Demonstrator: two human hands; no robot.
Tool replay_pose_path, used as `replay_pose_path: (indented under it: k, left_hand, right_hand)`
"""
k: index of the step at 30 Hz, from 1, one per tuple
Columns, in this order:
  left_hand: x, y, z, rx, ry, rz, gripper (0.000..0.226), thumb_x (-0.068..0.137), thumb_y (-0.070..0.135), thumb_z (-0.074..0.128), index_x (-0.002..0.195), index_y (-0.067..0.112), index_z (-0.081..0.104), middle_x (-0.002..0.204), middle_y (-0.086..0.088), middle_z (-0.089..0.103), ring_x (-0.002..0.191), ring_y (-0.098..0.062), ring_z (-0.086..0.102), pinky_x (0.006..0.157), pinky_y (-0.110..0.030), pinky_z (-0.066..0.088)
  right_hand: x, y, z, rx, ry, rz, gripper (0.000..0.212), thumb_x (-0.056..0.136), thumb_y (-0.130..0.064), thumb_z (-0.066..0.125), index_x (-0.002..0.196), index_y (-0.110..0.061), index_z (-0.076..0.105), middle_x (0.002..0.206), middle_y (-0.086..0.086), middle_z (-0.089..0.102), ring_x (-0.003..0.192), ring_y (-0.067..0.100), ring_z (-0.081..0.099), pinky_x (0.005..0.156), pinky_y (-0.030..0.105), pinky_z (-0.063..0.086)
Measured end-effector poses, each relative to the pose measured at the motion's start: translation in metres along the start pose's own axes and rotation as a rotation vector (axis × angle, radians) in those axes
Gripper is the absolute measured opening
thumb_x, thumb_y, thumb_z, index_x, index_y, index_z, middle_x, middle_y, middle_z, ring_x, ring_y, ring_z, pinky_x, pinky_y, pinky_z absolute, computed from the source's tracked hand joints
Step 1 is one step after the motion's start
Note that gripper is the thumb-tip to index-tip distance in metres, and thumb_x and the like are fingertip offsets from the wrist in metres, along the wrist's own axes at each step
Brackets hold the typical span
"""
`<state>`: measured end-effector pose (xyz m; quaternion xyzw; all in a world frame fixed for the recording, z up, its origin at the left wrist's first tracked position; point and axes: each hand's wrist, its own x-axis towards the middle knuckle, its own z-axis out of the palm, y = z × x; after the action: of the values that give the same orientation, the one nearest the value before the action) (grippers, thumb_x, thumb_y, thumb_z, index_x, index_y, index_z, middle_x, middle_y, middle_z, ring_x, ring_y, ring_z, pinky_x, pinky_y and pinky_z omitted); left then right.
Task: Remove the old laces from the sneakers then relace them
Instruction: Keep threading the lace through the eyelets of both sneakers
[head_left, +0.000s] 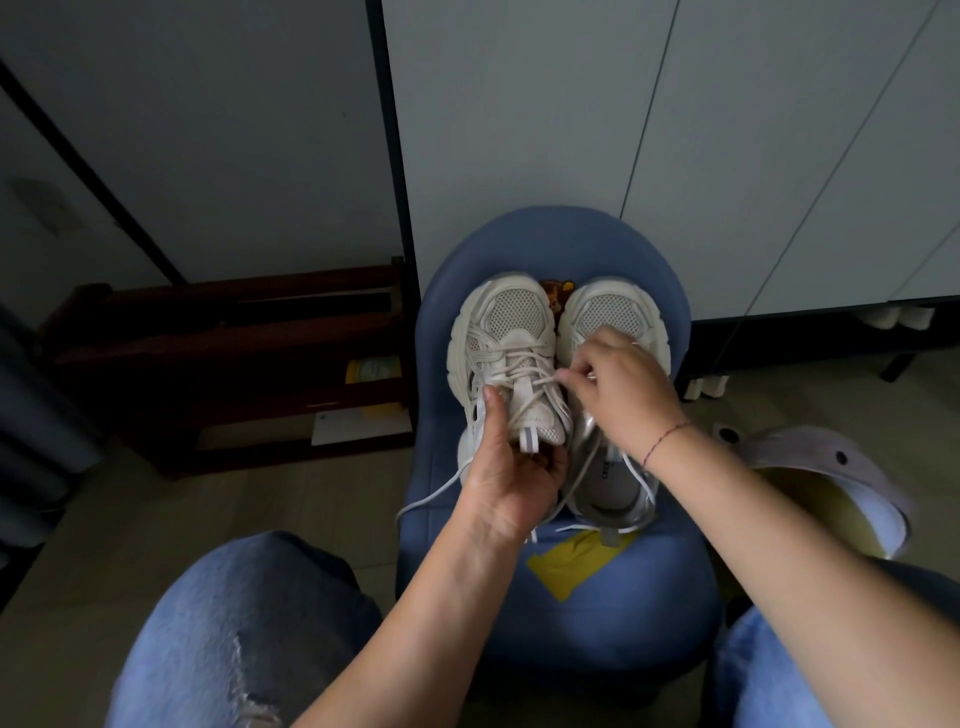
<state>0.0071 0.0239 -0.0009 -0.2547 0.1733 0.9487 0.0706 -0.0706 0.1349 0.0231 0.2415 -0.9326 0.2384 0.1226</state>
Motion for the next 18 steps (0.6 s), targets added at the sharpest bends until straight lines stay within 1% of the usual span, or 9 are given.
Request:
replay_pose_path:
  k: [1, 3, 5, 7, 10, 15, 17, 18]
  left_hand:
    - [0.000, 0.000, 0.000, -0.009, 0.010, -0.008, 0.052, 0.087, 0.059, 0.056, 0.101, 0.010, 0.069, 0.086, -0.007, 0.074, 0.090, -0.017, 0.064, 0.076, -0.025, 0.048]
    - [0.000, 0.000, 0.001, -0.020, 0.035, -0.017, 0.050, 0.086, 0.058, 0.059, 0.098, 0.011, 0.069, 0.084, -0.006, 0.074, 0.090, -0.018, 0.063, 0.076, -0.025, 0.047]
    - [0.000, 0.000, 0.001, -0.011, 0.053, -0.014, 0.050, 0.085, 0.059, 0.060, 0.100, 0.012, 0.069, 0.091, -0.006, 0.071, 0.091, -0.018, 0.061, 0.076, -0.026, 0.047]
    - [-0.001, 0.000, 0.001, -0.002, 0.060, -0.014, 0.051, 0.084, 0.059, 0.060, 0.102, 0.012, 0.068, 0.097, -0.006, 0.069, 0.093, -0.018, 0.060, 0.078, -0.026, 0.046]
    - [-0.002, 0.000, 0.002, -0.003, 0.064, -0.013, 0.050, 0.085, 0.059, 0.060, 0.102, 0.012, 0.068, 0.097, -0.005, 0.068, 0.092, -0.017, 0.060, 0.078, -0.026, 0.046]
    - [-0.005, 0.002, 0.003, -0.012, 0.077, -0.019, 0.049, 0.084, 0.058, 0.061, 0.099, 0.012, 0.068, 0.092, -0.006, 0.069, 0.089, -0.017, 0.060, 0.075, -0.026, 0.047]
    - [-0.006, 0.002, 0.003, -0.015, 0.081, -0.019, 0.051, 0.084, 0.059, 0.061, 0.103, 0.011, 0.068, 0.093, -0.006, 0.068, 0.087, -0.017, 0.060, 0.073, -0.027, 0.047]
    - [-0.006, 0.003, 0.003, -0.015, 0.083, -0.022, 0.055, 0.084, 0.060, 0.060, 0.109, 0.012, 0.067, 0.096, -0.006, 0.068, 0.088, -0.018, 0.060, 0.073, -0.027, 0.047]
  right_hand:
    - [0.001, 0.007, -0.005, -0.007, 0.036, 0.028, 0.025, 0.089, -0.028, 0.064, 0.075, -0.006, 0.063, 0.088, 0.005, 0.051, 0.089, 0.027, 0.054, 0.075, 0.029, 0.039]
    - [0.004, 0.022, -0.016, -0.028, 0.120, 0.109, 0.027, 0.089, -0.027, 0.063, 0.076, -0.003, 0.064, 0.089, 0.011, 0.054, 0.086, 0.032, 0.055, 0.073, 0.033, 0.040]
    - [0.006, 0.033, -0.022, -0.061, 0.175, 0.180, 0.029, 0.089, -0.027, 0.063, 0.076, -0.001, 0.064, 0.091, 0.017, 0.056, 0.086, 0.034, 0.055, 0.073, 0.035, 0.041]
    - [0.006, 0.038, -0.022, -0.080, 0.216, 0.208, 0.029, 0.090, -0.026, 0.063, 0.076, -0.001, 0.063, 0.093, 0.018, 0.057, 0.088, 0.035, 0.055, 0.074, 0.036, 0.041]
    - [0.008, 0.047, -0.028, -0.090, 0.273, 0.272, 0.029, 0.091, -0.025, 0.061, 0.077, 0.001, 0.063, 0.096, 0.020, 0.057, 0.091, 0.038, 0.055, 0.077, 0.039, 0.042]
    - [0.008, 0.053, -0.030, -0.070, 0.284, 0.324, 0.030, 0.092, -0.027, 0.060, 0.078, -0.001, 0.062, 0.096, 0.020, 0.057, 0.090, 0.037, 0.056, 0.077, 0.038, 0.042]
    - [0.008, 0.051, -0.027, -0.049, 0.271, 0.316, 0.029, 0.092, -0.028, 0.060, 0.079, -0.002, 0.062, 0.096, 0.018, 0.057, 0.089, 0.036, 0.056, 0.076, 0.036, 0.041]
    - [0.008, 0.051, -0.026, -0.035, 0.264, 0.314, 0.029, 0.092, -0.028, 0.059, 0.080, -0.002, 0.062, 0.096, 0.017, 0.057, 0.089, 0.035, 0.056, 0.075, 0.035, 0.040]
